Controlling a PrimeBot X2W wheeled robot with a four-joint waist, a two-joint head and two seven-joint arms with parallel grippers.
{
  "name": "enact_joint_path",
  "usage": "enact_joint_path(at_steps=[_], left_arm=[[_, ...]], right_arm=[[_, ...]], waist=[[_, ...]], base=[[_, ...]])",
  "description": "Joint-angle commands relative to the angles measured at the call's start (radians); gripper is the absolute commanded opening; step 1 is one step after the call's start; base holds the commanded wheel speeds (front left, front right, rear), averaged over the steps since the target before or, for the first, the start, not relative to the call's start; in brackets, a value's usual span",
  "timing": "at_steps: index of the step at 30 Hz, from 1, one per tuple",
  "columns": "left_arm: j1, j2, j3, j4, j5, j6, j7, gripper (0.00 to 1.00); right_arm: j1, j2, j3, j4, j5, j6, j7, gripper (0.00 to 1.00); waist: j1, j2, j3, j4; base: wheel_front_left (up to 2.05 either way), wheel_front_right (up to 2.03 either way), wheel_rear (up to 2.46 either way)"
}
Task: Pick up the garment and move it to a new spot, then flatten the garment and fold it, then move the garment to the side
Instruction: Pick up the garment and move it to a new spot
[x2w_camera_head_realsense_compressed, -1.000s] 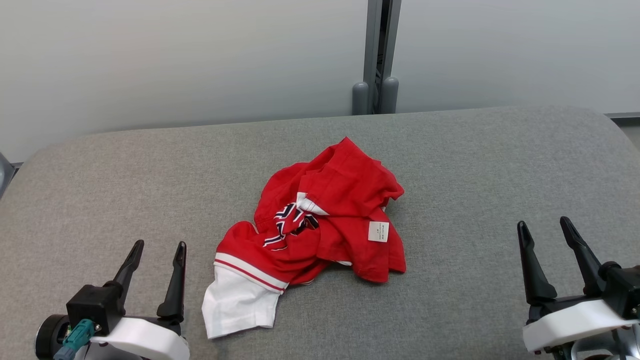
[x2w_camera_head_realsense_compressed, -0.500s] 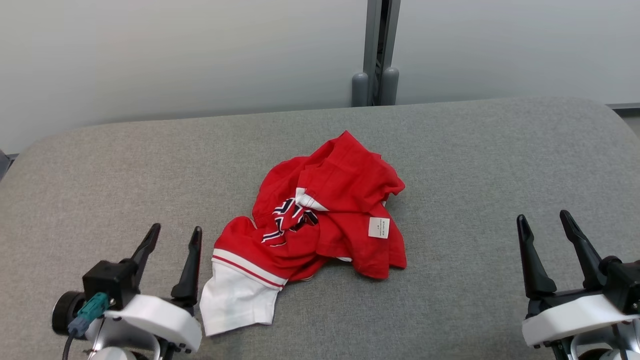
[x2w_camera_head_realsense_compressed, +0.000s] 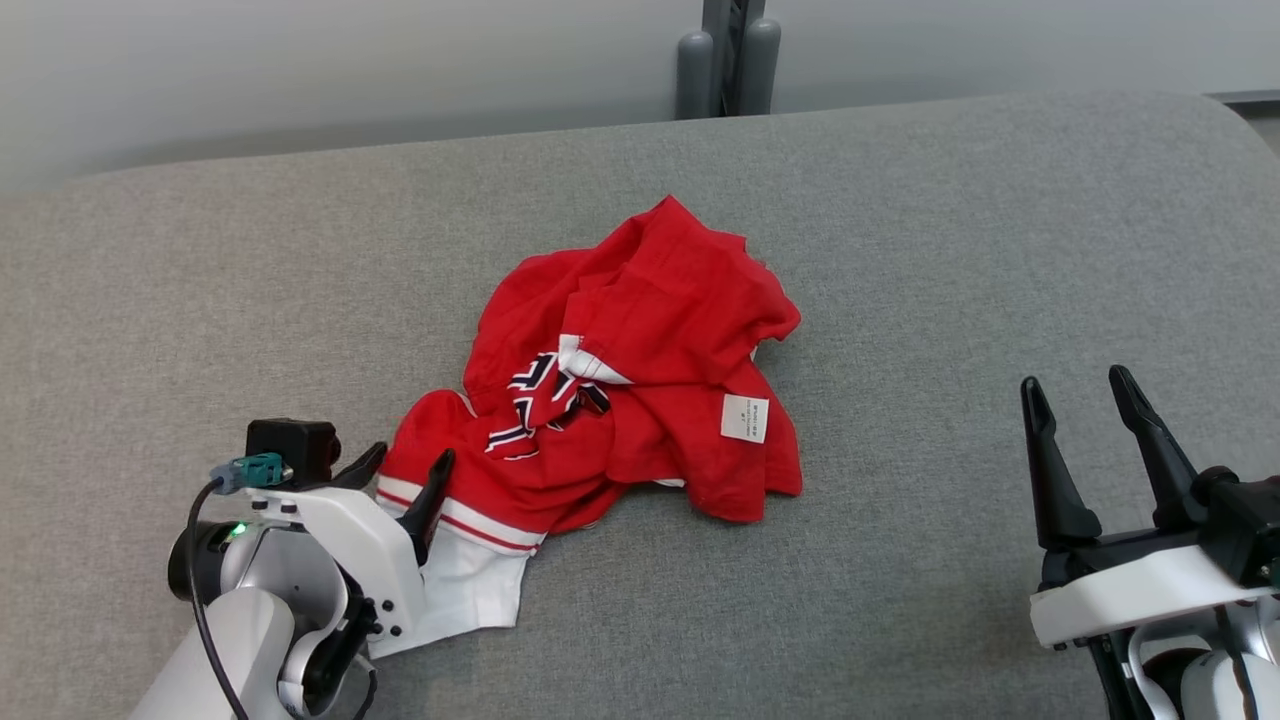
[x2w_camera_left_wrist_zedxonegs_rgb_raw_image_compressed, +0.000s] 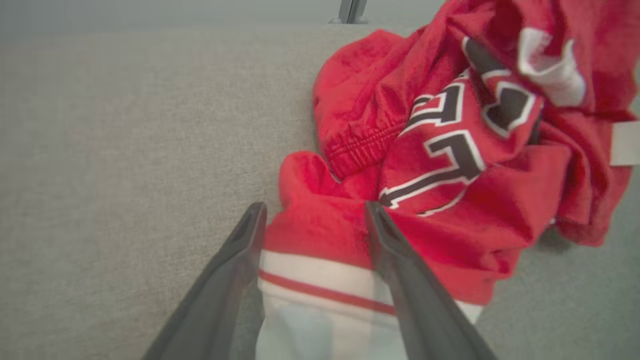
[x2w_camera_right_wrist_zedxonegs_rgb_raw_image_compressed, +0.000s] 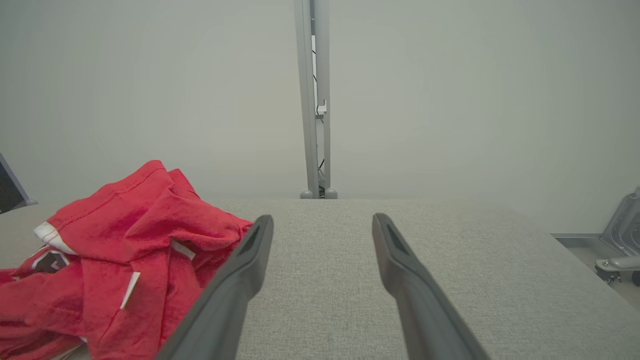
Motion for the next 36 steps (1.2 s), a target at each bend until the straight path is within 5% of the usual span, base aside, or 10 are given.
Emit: enact_joint_path(at_steps=[1,5,7,13,19,28,36], left_arm=[[-0.028,0.002,0.001,0.052,-0.022,-0.01,0.038,1.0],[-0.045,-0.004,-0.005,0.097,-0.054,-0.04,0.082,1.0],[-0.049,0.0,-0.01,0.099,-0.06,-0.053,0.084,0.0],[-0.09,0.039,-0.016,0.028,0.024,-0.028,-0.006,0.0],[-0.166,0.096,-0.01,-0.19,0.134,0.014,-0.1,0.0],[-0.283,0.161,0.018,-0.482,0.218,0.051,-0.08,0.0],[-0.387,0.238,0.116,-0.535,0.224,0.086,-0.016,0.0]], right_arm=[[-0.017,-0.004,-0.002,0.01,0.01,0.0,-0.013,1.0],[-0.027,-0.004,-0.002,0.024,0.016,0.0,-0.023,1.0],[-0.032,-0.004,-0.005,0.031,0.018,0.0,-0.027,1.0],[-0.043,-0.004,-0.019,0.043,0.024,0.0,-0.042,1.0],[-0.043,-0.004,-0.041,0.048,0.026,0.0,-0.052,1.0],[-0.033,-0.004,-0.059,0.055,0.041,0.0,-0.062,1.0],[-0.022,-0.004,-0.058,0.045,0.039,0.0,-0.057,1.0]], waist=[[0.0,0.0,0.024,-0.016],[0.0,0.0,0.035,-0.023],[0.0,0.0,0.038,-0.024],[0.0,0.0,0.033,-0.019],[0.0,0.0,0.013,-0.003],[0.0,0.0,-0.005,0.023],[0.0,0.0,-0.007,0.089]], base=[[0.0,0.0,0.0],[0.0,0.0,0.0],[0.0,0.0,0.0],[0.0,0.0,0.0],[0.0,0.0,0.0],[0.0,0.0,0.0],[0.0,0.0,0.0]])
